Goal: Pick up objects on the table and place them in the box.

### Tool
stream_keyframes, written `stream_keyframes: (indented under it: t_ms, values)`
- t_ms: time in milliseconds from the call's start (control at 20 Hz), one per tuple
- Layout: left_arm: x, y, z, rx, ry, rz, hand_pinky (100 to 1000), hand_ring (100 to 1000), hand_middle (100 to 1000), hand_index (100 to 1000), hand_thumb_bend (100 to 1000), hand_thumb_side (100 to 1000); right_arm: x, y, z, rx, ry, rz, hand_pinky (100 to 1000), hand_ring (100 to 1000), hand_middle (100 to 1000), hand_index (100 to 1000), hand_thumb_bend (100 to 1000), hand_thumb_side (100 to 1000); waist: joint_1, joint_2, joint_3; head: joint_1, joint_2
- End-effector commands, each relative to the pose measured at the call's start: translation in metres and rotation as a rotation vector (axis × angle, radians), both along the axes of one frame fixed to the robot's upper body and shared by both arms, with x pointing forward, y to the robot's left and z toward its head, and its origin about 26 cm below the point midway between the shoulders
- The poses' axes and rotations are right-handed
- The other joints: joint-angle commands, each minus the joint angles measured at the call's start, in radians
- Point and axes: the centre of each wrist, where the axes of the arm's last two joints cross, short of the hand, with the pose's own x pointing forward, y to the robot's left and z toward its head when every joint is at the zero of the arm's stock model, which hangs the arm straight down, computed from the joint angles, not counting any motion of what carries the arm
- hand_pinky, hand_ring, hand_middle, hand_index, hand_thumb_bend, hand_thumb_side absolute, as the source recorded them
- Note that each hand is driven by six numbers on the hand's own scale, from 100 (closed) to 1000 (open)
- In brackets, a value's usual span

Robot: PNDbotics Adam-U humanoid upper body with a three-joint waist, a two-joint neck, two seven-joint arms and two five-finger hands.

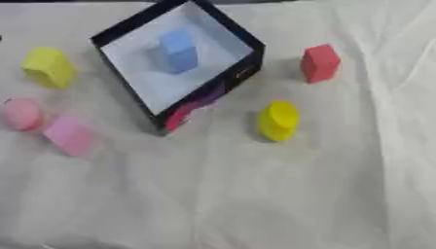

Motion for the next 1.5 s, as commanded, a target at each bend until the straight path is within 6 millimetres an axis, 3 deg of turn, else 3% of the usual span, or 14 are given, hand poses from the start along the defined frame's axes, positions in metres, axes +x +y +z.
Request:
stream_keyframes:
  t_ms: [50, 400, 700, 900, 1500]
  values:
    - [-0.004, 0.005, 0.009, 0.038, -0.018, 0.003, 794, 949, 820, 819, 113, 784, -0.007, -0.008, 0.030, -0.202, -0.063, 0.010, 895, 790, 769, 869, 100, 173, -0.018, -0.030, 0.000, 0.001, -0.021]
    - [-0.004, 0.005, 0.009, 0.055, -0.010, -0.002, 795, 951, 821, 819, 114, 787, -0.005, -0.008, 0.050, -0.569, -0.095, 0.077, 883, 819, 796, 889, 100, 235, -0.030, -0.027, 0.005, -0.010, -0.035]
    - [-0.004, 0.005, 0.008, 0.065, -0.006, -0.002, 796, 953, 821, 819, 111, 790, 0.015, 0.005, 0.050, -0.800, -0.100, 0.153, 880, 824, 807, 905, 100, 342, -0.032, -0.028, 0.003, -0.006, -0.045]
    - [-0.005, 0.005, 0.005, 0.074, 0.000, 0.002, 797, 955, 823, 819, 109, 793, 0.039, 0.019, 0.046, -0.874, -0.086, 0.193, 879, 822, 810, 914, 100, 381, -0.032, -0.028, -0.003, -0.002, -0.047]
    - [-0.006, 0.005, 0.001, 0.082, 0.012, 0.005, 798, 959, 828, 819, 109, 799, 0.088, 0.058, 0.036, -0.907, -0.045, 0.265, 880, 809, 809, 913, 100, 368, -0.026, -0.028, -0.009, -0.015, -0.038]
